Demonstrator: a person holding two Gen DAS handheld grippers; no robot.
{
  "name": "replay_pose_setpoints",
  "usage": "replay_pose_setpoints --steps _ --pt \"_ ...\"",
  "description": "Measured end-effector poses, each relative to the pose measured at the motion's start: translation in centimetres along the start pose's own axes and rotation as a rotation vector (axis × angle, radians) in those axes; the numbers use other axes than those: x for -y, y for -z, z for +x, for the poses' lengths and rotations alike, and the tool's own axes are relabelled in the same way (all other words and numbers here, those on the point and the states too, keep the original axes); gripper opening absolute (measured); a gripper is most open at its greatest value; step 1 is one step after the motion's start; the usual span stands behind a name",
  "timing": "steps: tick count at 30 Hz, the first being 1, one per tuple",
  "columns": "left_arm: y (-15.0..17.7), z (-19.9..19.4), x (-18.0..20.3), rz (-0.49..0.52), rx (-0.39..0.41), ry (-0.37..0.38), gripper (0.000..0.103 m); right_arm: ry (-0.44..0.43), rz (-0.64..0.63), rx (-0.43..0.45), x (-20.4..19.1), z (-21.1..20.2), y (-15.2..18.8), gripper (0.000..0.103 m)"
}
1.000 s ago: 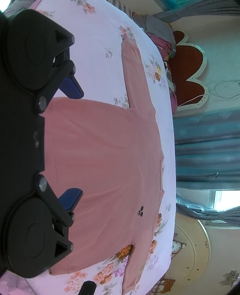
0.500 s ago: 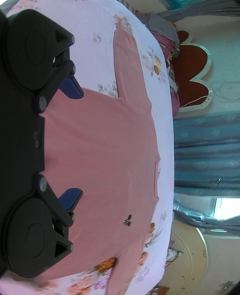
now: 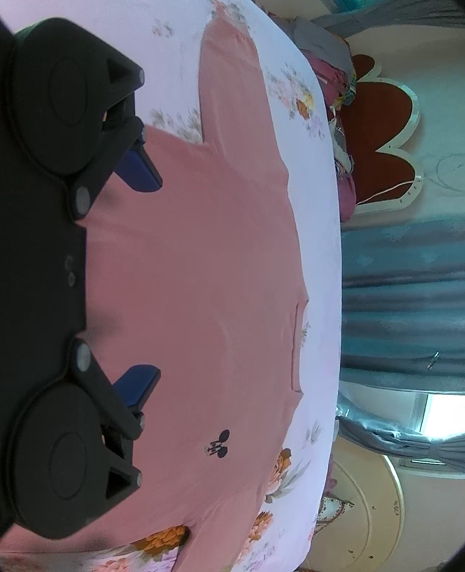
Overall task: Fold small clothes
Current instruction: 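Grasp the sleeve cuff with the right gripper and lift it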
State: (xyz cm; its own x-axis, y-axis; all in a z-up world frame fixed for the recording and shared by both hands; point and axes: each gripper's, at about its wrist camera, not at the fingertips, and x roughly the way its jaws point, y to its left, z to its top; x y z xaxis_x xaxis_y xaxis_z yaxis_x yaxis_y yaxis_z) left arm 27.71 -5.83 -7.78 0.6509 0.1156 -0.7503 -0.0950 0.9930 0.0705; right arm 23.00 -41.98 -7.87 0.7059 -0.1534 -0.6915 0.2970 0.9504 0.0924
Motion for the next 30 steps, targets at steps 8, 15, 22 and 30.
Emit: replay_pose_setpoints --steps 8,15,22,30 --pt "-1.9 3.9 3.1 0.049 0.004 0.021 0.101 0.082 0.102 0.000 5.9 5.7 -2.3 0.102" --pt "-2.8 6.3 5.6 0.113 -0.006 0.027 0.101 0.194 0.214 -0.035 12.3 9.7 -3.1 0.102" --pt "-3.0 7.6 6.3 0.131 -0.028 0.033 0.097 0.249 0.375 -0.065 17.8 12.6 -3.6 0.067" --pt "-3.1 9.2 5.8 0.122 -0.073 0.050 0.083 0.272 0.399 -0.021 19.7 14.3 -4.8 0.032"
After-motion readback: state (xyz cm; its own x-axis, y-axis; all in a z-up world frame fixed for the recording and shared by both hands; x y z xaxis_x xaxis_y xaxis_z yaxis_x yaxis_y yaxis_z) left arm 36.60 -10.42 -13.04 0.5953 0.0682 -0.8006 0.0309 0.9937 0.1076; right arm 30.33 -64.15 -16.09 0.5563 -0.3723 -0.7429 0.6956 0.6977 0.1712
